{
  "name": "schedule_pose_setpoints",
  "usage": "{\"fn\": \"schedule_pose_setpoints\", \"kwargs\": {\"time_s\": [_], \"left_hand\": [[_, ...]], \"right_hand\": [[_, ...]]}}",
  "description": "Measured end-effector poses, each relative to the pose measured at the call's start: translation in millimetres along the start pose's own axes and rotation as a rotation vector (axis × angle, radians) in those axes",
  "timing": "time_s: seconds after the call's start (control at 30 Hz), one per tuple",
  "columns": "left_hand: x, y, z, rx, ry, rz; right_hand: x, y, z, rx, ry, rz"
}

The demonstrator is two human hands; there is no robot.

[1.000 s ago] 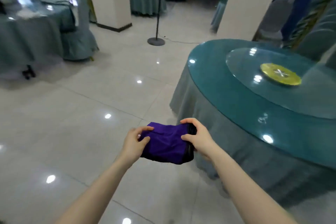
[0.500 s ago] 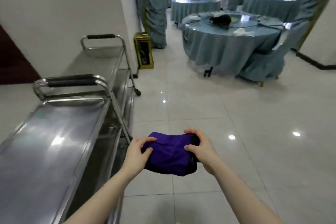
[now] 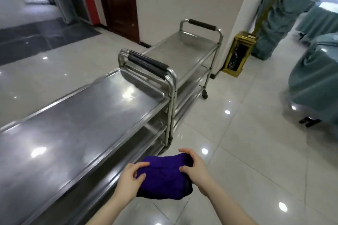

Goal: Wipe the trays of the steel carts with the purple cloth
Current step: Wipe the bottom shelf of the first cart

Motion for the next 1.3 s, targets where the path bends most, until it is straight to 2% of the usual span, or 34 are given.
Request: {"fn": "schedule_pose_setpoints", "kwargs": {"time_s": [0.17, 0.27, 0.37, 0.47, 0.7, 0.83, 1.07, 1.17, 1.27, 1.3], "left_hand": [[15.8, -2.7, 26.8, -0.124, -0.01, -0.21], [22.3, 2.2, 45.6, -0.188, -0.014, -0.282], [19.1, 8.0, 73.8, -0.265, 0.0, -0.31], [10.6, 9.1, 116.3, -0.329, -0.013, -0.407], [-11.9, 15.8, 265.7, -0.383, -0.134, -0.63], [-26.4, 21.8, 350.9, -0.36, -0.242, -0.769], [-41.5, 33.1, 432.9, -0.32, -0.21, -0.988], [-27.6, 41.5, 439.5, -0.288, -0.405, -0.983], [-13.8, 54.5, 434.9, -0.245, -0.611, -1.011], [-10.3, 61.1, 431.8, -0.252, -0.643, -1.047]], "right_hand": [[8.5, -80.3, 10.4, -0.037, 0.177, 0.229], [25.6, -116.4, 4.2, -0.05, 0.3, 0.336], [55.3, -147.1, -2.0, -0.04, 0.379, 0.44], [101.1, -179.1, -8.7, -0.041, 0.419, 0.537], [252.5, -261.6, -59.0, -0.136, 0.551, 0.656], [335.1, -298.3, -95.6, -0.21, 0.589, 0.66], [411.8, -330.6, -129.6, -0.541, 0.682, 0.696], [420.8, -342.0, -147.1, -0.835, 0.893, 0.6], [414.5, -342.0, -164.1, -1.2, 1.194, 0.19], [412.9, -338.6, -167.7, -1.298, 1.239, 0.104]]}}
Point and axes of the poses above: each hand's wrist, its own y-axis away from the middle knuckle, its own x-axis out of the palm, z = x × y, the point moved 1 cm from there along -y, towards the middle knuckle, and after that the axes turned 11 degrees about x, right-handed, at the moved point
